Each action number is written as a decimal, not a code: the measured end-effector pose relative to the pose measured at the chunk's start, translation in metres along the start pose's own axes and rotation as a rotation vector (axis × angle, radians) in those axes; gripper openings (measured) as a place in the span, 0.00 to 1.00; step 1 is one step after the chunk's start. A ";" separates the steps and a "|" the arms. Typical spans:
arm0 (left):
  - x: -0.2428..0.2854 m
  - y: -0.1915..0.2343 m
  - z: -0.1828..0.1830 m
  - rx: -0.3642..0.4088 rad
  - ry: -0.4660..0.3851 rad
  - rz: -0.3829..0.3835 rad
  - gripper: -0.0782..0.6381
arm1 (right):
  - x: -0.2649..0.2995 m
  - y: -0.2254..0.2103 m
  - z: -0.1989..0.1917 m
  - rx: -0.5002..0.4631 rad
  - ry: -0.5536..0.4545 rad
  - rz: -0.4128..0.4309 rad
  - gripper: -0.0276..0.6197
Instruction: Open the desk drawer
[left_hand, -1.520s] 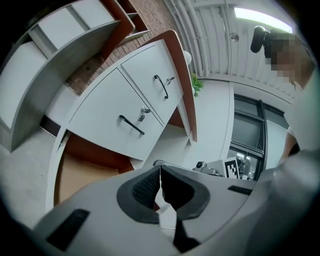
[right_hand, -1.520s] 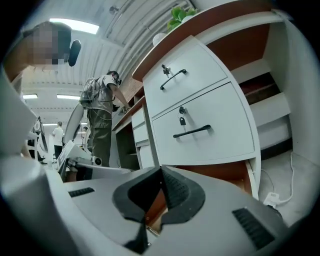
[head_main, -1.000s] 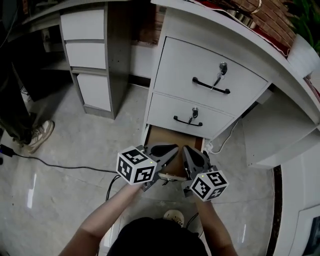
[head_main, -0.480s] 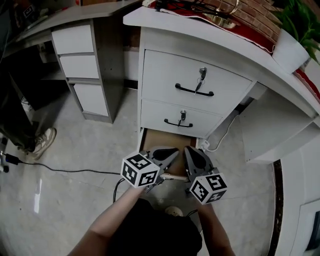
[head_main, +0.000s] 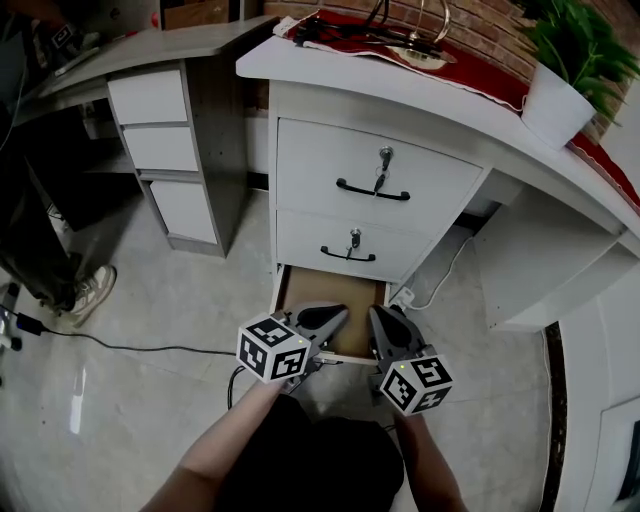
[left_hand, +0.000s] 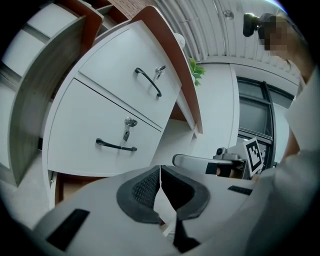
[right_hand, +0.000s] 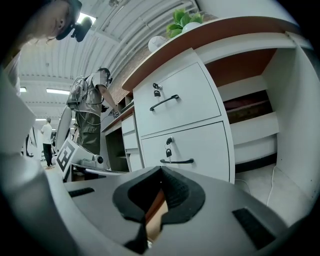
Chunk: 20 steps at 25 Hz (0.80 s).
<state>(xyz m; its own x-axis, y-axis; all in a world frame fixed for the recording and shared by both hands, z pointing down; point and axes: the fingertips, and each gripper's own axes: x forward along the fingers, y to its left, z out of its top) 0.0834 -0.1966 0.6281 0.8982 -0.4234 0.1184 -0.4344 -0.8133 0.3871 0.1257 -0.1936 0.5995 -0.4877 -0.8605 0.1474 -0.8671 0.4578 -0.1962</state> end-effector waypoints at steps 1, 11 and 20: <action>0.000 0.000 0.000 -0.003 -0.005 0.002 0.13 | 0.000 0.000 0.000 0.004 0.002 0.004 0.07; -0.004 0.003 -0.009 -0.031 -0.008 0.019 0.13 | 0.003 0.003 -0.007 0.033 0.007 0.025 0.07; 0.003 0.008 -0.004 -0.074 -0.012 0.031 0.13 | 0.010 0.000 0.009 0.041 -0.034 0.024 0.07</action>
<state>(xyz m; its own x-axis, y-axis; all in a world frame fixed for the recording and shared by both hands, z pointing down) 0.0828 -0.2022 0.6352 0.8832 -0.4533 0.1202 -0.4555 -0.7680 0.4503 0.1217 -0.2037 0.5918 -0.5041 -0.8567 0.1093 -0.8499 0.4696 -0.2390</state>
